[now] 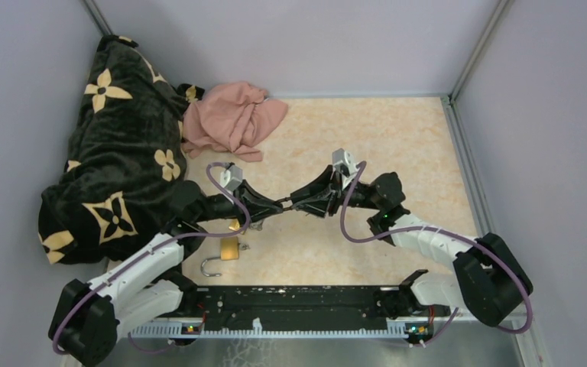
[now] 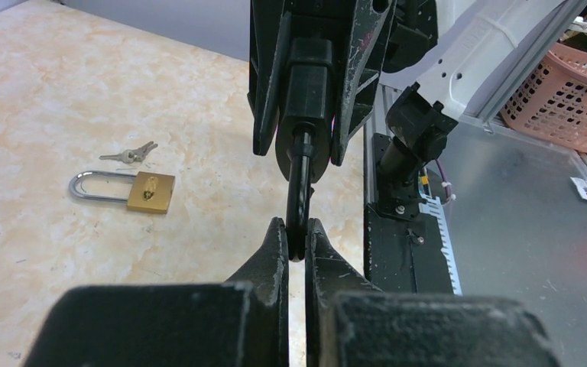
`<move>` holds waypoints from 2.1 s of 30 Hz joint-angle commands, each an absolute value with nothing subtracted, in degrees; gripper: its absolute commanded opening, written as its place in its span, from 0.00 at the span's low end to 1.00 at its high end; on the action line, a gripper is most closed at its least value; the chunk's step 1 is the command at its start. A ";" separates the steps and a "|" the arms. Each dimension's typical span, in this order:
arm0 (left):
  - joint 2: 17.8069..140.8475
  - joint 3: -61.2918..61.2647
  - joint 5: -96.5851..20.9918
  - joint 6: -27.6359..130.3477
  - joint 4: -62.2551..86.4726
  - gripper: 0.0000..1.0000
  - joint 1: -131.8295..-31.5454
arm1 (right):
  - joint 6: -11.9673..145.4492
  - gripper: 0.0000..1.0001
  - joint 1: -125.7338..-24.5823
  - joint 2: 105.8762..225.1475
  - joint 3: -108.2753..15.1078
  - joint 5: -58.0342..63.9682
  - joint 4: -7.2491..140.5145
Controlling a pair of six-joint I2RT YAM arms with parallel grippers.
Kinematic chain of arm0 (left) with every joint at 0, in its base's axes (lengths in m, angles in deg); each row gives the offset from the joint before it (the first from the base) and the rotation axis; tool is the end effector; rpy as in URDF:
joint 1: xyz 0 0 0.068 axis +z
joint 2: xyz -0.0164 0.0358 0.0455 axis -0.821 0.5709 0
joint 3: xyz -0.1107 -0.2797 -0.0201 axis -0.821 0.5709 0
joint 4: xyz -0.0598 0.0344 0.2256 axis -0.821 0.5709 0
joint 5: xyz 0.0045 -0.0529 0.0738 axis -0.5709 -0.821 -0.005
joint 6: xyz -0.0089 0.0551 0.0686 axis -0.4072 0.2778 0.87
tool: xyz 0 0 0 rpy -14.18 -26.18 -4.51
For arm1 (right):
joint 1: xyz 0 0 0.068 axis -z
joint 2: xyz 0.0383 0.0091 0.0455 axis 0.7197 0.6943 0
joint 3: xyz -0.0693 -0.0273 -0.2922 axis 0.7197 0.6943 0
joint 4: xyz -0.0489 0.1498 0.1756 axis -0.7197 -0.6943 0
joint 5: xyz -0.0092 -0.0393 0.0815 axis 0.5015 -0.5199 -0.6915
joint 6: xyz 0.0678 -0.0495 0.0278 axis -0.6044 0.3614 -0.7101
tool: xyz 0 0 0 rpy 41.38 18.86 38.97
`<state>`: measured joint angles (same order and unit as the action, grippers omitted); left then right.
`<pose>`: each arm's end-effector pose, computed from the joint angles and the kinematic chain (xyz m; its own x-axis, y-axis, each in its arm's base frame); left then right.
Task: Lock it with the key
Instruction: Lock the lock.
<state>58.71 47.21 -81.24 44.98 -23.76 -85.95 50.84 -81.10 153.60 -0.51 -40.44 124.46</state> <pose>0.1324 -0.1507 0.3144 -0.1880 -0.1104 -0.9760 0.9741 0.1062 -0.1996 0.1607 0.1874 0.3329 -0.1452 0.1947 -0.9701 -0.9884 0.0147 0.1509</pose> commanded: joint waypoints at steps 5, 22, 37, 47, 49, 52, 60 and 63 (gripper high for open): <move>59.16 40.85 -85.20 43.81 -32.35 0.00 -89.11 | 52.01 0.00 -82.13 156.74 -0.75 -36.82 130.95; 62.72 37.35 -75.83 48.63 -36.52 0.00 -93.09 | 49.89 0.00 -83.86 164.06 -1.76 -34.69 134.43; 67.21 36.24 -76.65 51.53 -38.04 0.00 -101.89 | 49.22 0.00 -84.13 165.98 -4.28 -30.87 132.94; 67.97 31.27 -77.15 54.24 -38.60 0.00 -103.95 | 50.29 0.00 -82.94 169.78 -4.05 -29.70 133.29; 68.41 31.38 -77.13 54.45 -37.85 0.00 -105.11 | 50.34 0.00 -82.95 170.64 -5.45 -29.74 133.39; 69.18 32.07 -77.24 54.14 -38.13 0.00 -106.51 | 50.55 0.00 -82.95 170.90 -7.04 -29.98 132.28; 71.09 31.46 -80.16 52.39 -37.14 0.00 -107.75 | 50.10 0.00 -82.95 170.19 -8.81 -30.04 131.60; 71.52 31.10 -82.87 52.18 -36.84 0.00 -108.70 | 50.16 0.00 -82.95 170.20 -10.41 -31.22 130.93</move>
